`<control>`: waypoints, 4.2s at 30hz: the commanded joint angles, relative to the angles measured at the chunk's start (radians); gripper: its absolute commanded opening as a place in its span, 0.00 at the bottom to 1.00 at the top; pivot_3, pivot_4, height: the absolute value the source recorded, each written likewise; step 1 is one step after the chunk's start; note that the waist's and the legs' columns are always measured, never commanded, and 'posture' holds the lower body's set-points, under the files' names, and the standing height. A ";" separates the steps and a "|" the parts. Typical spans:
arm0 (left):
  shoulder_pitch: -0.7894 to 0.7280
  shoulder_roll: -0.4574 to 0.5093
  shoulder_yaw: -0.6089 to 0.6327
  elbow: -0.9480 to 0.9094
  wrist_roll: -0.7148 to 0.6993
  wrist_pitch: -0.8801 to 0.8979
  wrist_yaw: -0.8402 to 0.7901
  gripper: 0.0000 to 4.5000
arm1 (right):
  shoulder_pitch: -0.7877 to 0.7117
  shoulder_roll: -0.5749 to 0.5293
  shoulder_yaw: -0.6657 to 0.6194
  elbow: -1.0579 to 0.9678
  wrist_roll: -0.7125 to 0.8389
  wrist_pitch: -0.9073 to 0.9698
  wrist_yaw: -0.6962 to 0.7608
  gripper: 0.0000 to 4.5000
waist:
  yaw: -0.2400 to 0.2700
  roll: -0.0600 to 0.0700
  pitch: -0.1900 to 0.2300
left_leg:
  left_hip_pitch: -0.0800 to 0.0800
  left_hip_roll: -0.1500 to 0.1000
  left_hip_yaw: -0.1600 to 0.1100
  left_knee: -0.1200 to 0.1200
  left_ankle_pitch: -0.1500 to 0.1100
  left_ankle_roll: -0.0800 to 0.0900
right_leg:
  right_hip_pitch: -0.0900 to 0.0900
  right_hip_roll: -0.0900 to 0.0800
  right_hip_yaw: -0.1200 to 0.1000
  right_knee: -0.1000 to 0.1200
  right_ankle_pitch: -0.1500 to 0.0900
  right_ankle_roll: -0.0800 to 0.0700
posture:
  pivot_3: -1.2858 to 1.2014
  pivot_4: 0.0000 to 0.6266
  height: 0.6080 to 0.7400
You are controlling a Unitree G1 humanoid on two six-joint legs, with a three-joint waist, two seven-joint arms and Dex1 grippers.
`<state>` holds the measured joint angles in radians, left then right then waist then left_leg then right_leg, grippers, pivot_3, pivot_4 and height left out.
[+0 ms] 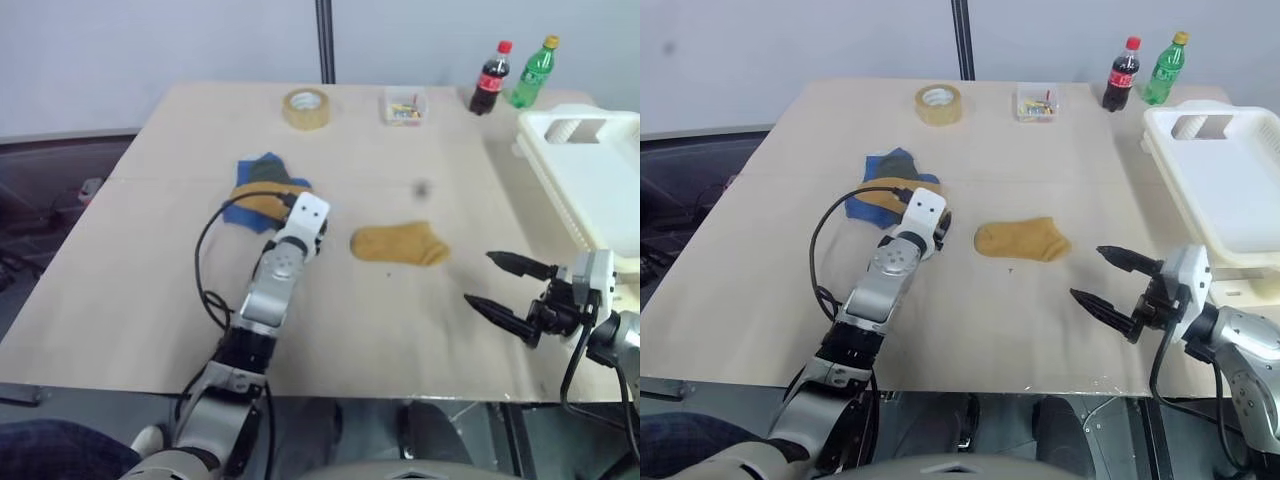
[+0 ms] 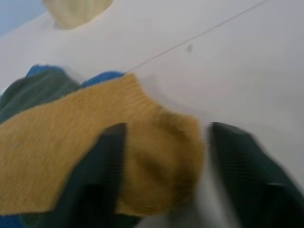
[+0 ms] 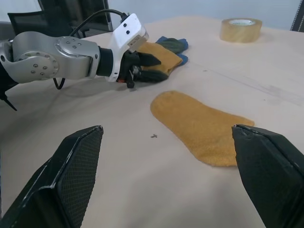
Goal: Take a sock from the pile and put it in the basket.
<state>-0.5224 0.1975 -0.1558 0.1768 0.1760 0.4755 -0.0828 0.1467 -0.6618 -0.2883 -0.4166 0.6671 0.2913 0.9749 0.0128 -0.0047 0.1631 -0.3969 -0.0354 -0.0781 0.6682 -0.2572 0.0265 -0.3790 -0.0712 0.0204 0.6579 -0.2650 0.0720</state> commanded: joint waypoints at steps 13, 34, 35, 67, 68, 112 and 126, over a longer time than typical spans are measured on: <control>-0.037 -0.024 0.039 -0.052 -0.017 -0.005 -0.025 0.00 | -0.003 0.006 0.000 -0.012 -0.006 -0.041 0.002 1.00 | 0.001 0.000 0.000 | 0.000 0.000 0.000 0.000 0.000 0.000 | 0.000 0.000 0.000 0.000 0.000 0.000 | 0.52 0.24 0.99; -0.318 -0.300 -0.001 0.283 -0.102 -0.022 -0.069 0.00 | -0.021 0.015 0.006 0.017 -0.030 -0.059 -0.002 1.00 | 0.001 -0.001 0.001 | -0.001 -0.001 0.000 0.000 0.000 0.000 | 0.000 0.000 -0.001 0.000 0.000 0.000 | 0.52 0.24 0.99; -0.326 -0.324 -0.001 0.295 -0.109 -0.026 -0.068 0.00 | -0.021 0.016 0.005 0.017 -0.030 -0.059 -0.002 1.00 | 0.001 -0.002 0.001 | -0.001 -0.001 0.000 0.000 0.000 0.000 | 0.000 0.000 -0.001 0.000 0.000 0.000 | 0.52 0.24 0.99; -0.233 -0.148 0.027 0.027 -0.335 -0.045 -0.186 0.80 | -0.131 0.051 0.087 0.056 -0.102 -0.046 -0.092 1.00 | -0.017 -0.001 0.002 | 0.002 0.000 0.001 0.000 0.000 -0.001 | 0.000 0.001 0.002 0.002 0.000 0.000 | 0.52 0.24 0.99; -0.243 -0.119 0.047 0.062 -0.324 -0.055 -0.173 0.80 | -0.154 0.060 0.099 0.066 -0.123 -0.043 -0.117 1.00 | -0.019 -0.001 0.002 | 0.002 0.000 0.001 0.000 0.000 -0.001 | 0.000 0.001 0.002 0.003 0.000 0.000 | 0.52 0.24 0.99; -0.275 0.064 0.192 0.490 -0.294 -0.253 -0.360 0.81 | -0.985 0.526 0.287 0.815 -0.389 0.358 -0.561 0.01 | -0.055 -0.003 0.002 | -0.019 -0.005 0.007 0.001 0.005 -0.007 | -0.033 -0.002 0.007 0.019 0.000 0.000 | 0.52 0.24 0.99; -0.307 0.060 0.212 0.413 -0.328 0.037 -0.338 0.81 | -0.972 0.460 0.294 0.740 -0.409 0.352 -0.522 0.01 | -0.056 -0.002 0.002 | -0.018 -0.005 0.009 0.002 0.005 -0.007 | -0.034 -0.002 0.008 0.020 0.000 0.000 | 0.52 0.24 0.99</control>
<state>-0.8325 0.2671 0.0502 0.6135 -0.1294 0.4633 -0.4168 -0.8138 -0.1923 0.0045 0.3814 0.2578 0.6638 0.4423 -0.0433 -0.0071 0.1646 -0.4154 -0.0398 -0.0688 0.6699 -0.2524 0.0191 -0.4126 -0.0729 0.0285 0.6778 -0.2648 0.0716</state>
